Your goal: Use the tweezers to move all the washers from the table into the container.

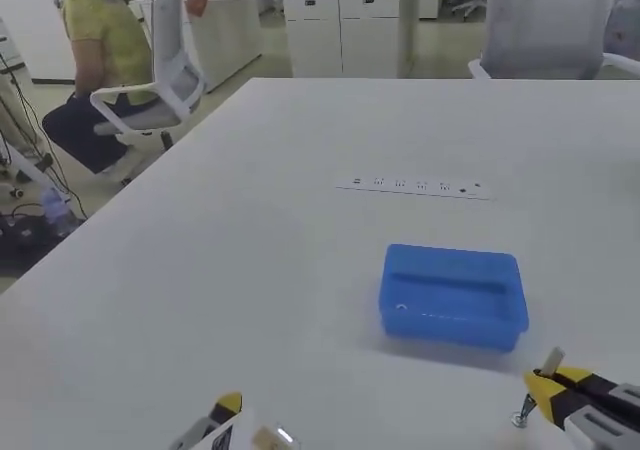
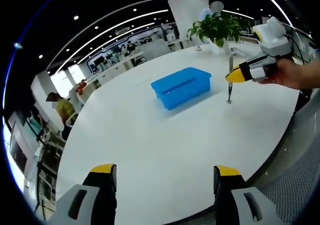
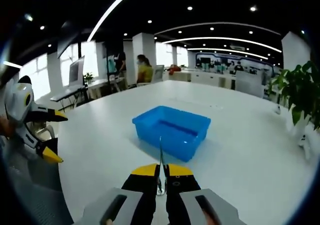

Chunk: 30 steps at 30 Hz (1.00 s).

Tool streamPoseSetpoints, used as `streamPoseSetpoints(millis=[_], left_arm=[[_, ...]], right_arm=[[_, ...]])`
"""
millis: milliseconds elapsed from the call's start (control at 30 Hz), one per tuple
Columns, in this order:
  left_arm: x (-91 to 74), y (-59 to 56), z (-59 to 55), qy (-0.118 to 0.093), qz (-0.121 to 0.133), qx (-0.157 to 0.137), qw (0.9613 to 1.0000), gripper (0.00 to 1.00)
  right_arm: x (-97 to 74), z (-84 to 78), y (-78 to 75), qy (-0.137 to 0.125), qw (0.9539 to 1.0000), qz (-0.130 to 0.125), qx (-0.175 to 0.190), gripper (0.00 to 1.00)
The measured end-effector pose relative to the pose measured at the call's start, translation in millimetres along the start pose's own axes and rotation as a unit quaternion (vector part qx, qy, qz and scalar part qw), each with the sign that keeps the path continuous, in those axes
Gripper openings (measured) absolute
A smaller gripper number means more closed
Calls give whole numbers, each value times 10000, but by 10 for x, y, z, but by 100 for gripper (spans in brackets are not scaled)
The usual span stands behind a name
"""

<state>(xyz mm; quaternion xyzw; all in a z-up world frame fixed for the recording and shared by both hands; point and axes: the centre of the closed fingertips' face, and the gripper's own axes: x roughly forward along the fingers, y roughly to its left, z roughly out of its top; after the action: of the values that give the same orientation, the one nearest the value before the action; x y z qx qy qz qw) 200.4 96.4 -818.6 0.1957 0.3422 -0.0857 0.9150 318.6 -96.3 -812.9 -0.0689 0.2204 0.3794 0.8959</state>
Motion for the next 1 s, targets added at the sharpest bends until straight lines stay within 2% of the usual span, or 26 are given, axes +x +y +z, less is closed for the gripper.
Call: streamPoseSetpoints(millis=[67, 467, 600, 833, 1000], left_arm=[[-1, 1, 3, -9, 2, -11, 10000, 81], [-8, 5, 15, -42, 11, -14, 10000, 81], [-9, 4, 18, -54, 6, -21, 10000, 81], [-19, 16, 42, -130, 21, -72, 9999, 82], [-31, 44, 61, -190, 78, -109, 9997, 82]], right_arm=[[-2, -1, -8, 11, 10000, -29, -91, 1], [1, 25, -7, 142, 9998, 31, -127, 1], [-34, 173, -9, 7, 10000, 56, -68, 1], [-55, 412, -22, -196, 9995, 72, -216, 1], [-52, 668, -26, -414, 9986, 58, -314, 1]])
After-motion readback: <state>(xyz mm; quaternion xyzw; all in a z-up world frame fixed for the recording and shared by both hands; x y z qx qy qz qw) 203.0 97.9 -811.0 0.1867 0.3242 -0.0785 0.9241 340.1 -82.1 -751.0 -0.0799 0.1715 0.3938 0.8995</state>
